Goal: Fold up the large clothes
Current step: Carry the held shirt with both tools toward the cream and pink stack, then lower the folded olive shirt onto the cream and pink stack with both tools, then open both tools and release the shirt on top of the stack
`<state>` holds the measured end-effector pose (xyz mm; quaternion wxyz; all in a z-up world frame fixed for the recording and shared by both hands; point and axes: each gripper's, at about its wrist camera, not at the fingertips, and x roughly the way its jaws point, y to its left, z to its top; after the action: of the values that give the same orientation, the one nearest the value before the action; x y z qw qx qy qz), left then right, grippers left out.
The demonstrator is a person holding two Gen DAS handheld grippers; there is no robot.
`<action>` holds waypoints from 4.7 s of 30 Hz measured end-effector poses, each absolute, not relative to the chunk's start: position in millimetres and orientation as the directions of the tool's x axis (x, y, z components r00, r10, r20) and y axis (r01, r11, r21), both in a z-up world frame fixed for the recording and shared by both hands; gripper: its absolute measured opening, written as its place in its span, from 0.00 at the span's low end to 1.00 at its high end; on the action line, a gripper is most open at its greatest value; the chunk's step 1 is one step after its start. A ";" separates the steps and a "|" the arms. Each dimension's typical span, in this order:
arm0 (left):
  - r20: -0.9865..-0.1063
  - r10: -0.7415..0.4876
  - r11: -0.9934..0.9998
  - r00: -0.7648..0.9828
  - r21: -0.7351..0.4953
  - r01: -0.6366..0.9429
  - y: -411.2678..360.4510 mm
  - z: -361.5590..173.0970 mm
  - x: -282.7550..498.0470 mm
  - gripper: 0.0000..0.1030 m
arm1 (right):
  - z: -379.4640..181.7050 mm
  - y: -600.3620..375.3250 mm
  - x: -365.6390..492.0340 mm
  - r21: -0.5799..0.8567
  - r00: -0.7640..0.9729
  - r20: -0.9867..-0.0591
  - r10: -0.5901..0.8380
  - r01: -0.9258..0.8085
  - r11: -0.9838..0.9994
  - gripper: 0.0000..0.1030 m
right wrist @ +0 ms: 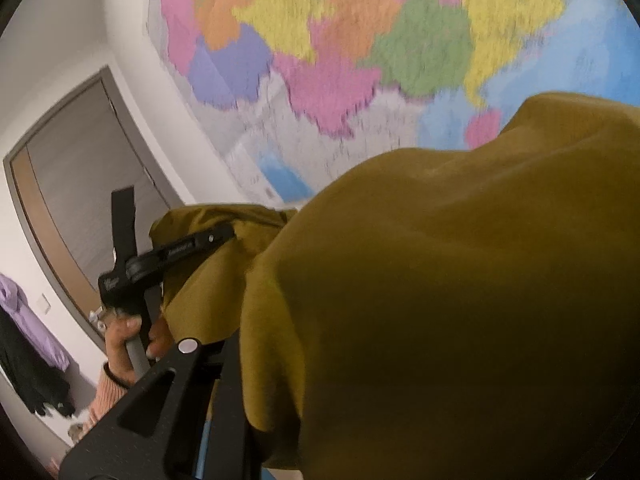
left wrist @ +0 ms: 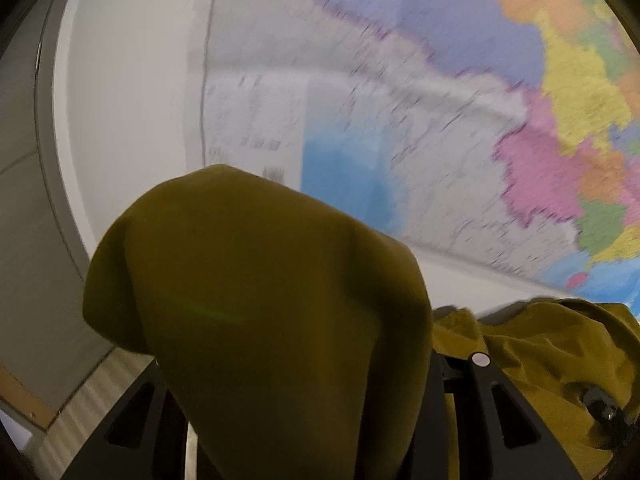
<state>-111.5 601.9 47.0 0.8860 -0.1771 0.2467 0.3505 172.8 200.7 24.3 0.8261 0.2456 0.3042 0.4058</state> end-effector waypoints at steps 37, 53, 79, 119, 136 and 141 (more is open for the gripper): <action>-0.703 0.508 0.571 0.498 -0.157 -0.806 644.9 -20.8 -139.4 0.55 | 3.7 92.7 118.7 0.667 0.342 -0.407 0.847 -0.523 0.531 0.11; -0.700 0.564 0.543 0.439 -0.087 -0.835 626.1 -21.8 -158.8 0.81 | 9.9 78.4 116.3 0.560 0.357 -0.556 0.751 -0.507 0.656 0.34; -0.669 0.502 0.690 0.548 -0.072 -0.721 552.6 -38.7 -146.8 0.93 | -26.5 142.7 218.7 0.586 0.326 -0.622 0.712 -0.408 0.700 0.30; -0.557 0.428 0.805 0.712 -0.123 -0.580 414.1 -10.1 -157.1 0.93 | -13.3 119.3 97.2 0.427 0.433 -0.551 0.713 -0.589 0.687 0.57; -0.594 0.400 0.802 0.698 -0.141 -0.580 361.2 -25.0 -149.4 0.93 | -26.5 134.8 48.4 0.377 0.446 -0.555 0.702 -0.618 0.690 0.64; -0.589 0.422 0.776 0.689 -0.159 -0.611 337.2 -25.8 -162.7 0.93 | -25.9 134.4 29.2 0.355 0.468 -0.553 0.689 -0.615 0.704 0.81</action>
<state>-162.7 337.2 -25.8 0.9024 -0.1739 0.2713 0.2860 29.2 134.4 -25.9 0.8552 0.0530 0.3472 0.3812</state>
